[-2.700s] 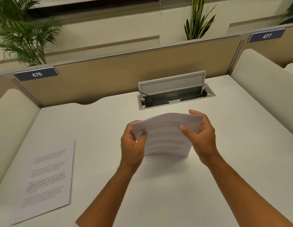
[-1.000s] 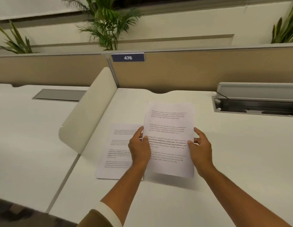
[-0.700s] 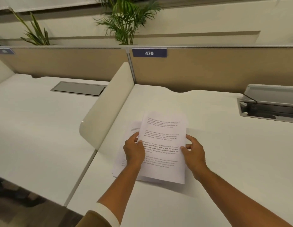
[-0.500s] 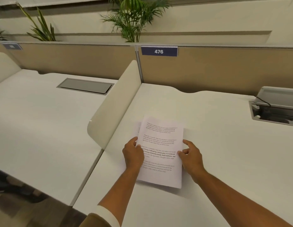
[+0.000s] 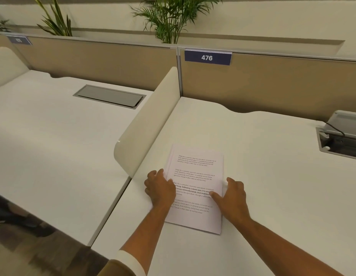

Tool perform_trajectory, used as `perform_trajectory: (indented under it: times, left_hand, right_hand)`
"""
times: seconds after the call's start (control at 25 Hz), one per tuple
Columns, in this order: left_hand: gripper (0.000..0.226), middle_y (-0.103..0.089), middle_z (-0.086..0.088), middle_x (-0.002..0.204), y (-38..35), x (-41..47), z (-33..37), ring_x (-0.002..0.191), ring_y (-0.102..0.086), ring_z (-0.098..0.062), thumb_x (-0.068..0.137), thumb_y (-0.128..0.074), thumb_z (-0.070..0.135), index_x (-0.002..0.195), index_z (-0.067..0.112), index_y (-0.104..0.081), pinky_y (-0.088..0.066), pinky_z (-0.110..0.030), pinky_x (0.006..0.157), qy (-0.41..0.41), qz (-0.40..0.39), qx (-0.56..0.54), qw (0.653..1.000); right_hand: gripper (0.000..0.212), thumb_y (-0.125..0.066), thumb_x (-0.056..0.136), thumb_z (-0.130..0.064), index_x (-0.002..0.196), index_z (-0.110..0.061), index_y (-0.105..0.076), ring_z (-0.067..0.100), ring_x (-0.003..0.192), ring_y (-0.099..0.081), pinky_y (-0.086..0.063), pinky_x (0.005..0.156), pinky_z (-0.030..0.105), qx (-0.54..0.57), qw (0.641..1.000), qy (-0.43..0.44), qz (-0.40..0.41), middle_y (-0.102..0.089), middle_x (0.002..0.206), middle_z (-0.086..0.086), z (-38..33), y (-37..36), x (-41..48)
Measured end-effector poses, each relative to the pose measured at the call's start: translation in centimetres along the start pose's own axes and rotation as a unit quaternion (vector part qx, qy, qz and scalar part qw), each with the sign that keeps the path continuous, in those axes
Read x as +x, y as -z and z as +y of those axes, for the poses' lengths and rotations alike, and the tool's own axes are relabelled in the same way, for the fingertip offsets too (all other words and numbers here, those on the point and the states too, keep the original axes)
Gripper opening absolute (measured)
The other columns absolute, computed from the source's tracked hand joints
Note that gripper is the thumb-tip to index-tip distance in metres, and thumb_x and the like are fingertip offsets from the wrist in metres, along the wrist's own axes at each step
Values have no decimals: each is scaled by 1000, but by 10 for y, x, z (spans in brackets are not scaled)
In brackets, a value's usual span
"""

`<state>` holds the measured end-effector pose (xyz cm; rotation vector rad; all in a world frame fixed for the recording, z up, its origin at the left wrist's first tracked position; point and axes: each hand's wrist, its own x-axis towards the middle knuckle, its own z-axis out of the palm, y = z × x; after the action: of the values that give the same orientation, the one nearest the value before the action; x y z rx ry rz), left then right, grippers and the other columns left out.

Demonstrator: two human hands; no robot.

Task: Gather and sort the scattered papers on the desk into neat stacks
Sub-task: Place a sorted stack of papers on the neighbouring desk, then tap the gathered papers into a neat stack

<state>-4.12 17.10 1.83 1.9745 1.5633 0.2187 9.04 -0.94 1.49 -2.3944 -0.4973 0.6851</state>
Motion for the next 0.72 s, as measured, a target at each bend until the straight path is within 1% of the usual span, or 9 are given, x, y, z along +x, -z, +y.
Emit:
perform_trajectory:
  times: [0.04, 0.12, 0.2, 0.32, 0.4, 0.52, 0.6, 0.64, 0.72]
  left_hand:
    - [56, -45, -12, 157, 0, 1, 1, 143, -42, -35, 104, -66, 25, 156, 12, -48, -37, -51, 118, 1, -14, 15, 1000]
    - [60, -46, -15, 156, 0, 1, 5, 143, -43, -37, 104, -65, 30, 157, 10, -44, -39, -52, 116, 9, -32, 31, 999]
    - [57, -48, -16, 151, 0, 2, 9, 140, -47, -37, 103, -66, 30, 153, 10, -46, -42, -53, 112, 27, -33, 27, 999]
    - [49, -55, -17, 141, -2, 6, 15, 130, -57, -38, 100, -70, 27, 142, 7, -54, -50, -57, 108, 64, -29, -37, 997]
    - [44, -63, -15, 134, -4, 9, 17, 124, -62, -37, 97, -71, 26, 135, 6, -60, -54, -57, 104, 80, -34, -76, 993]
    - [29, -72, -7, 122, -4, 14, 22, 118, -63, -33, 95, -70, 32, 117, 13, -70, -50, -51, 104, 97, -42, -38, 994]
    - [23, -74, -5, 120, -4, 18, 23, 118, -61, -33, 95, -67, 34, 111, 18, -74, -46, -47, 103, 104, -49, -17, 993]
    - [21, -74, -6, 120, -3, 20, 23, 118, -60, -33, 95, -67, 32, 110, 19, -75, -46, -46, 102, 106, -51, -20, 993]
    - [17, -72, -8, 121, -2, 22, 22, 115, -63, -34, 94, -66, 24, 108, 16, -72, -54, -47, 100, 96, -49, -62, 992]
  right_hand:
    - [82, -77, 90, -48, 153, -11, -39, 35, 138, -45, -47, 105, 47, -16, 1000, 0, -6, -41, 149, 12, 1, -1, -2]
    - [67, -77, 88, -48, 137, -12, -49, 32, 127, -53, -52, 100, 44, -41, 999, 5, -22, -47, 137, 11, 1, -3, -3]
    - [56, -78, 87, -48, 122, -13, -53, 29, 118, -55, -54, 95, 42, -65, 997, 12, -34, -47, 127, 7, -2, -5, -4]
    - [50, -80, 84, -47, 111, -15, -52, 25, 112, -49, -54, 91, 39, -105, 994, 9, -42, -41, 121, 4, -6, -6, -5]
    - [47, -81, 83, -44, 104, -18, -47, 22, 106, -43, -53, 87, 37, -125, 991, 10, -45, -36, 117, 1, -7, -8, -5]
    - [47, -82, 83, -42, 101, -20, -44, 20, 102, -40, -53, 84, 36, -128, 991, 14, -47, -30, 112, -2, -5, -9, -4]
    - [47, -82, 83, -42, 102, -20, -45, 21, 103, -42, -54, 84, 36, -127, 991, 18, -47, -30, 112, -2, -4, -9, -3]
    - [47, -82, 83, -42, 102, -19, -46, 21, 104, -44, -55, 84, 36, -126, 991, 20, -47, -30, 112, -2, -3, -9, -3]
    - [47, -82, 82, -42, 103, -18, -47, 23, 107, -47, -55, 84, 36, -121, 991, 23, -45, -31, 112, -2, -3, -10, -2]
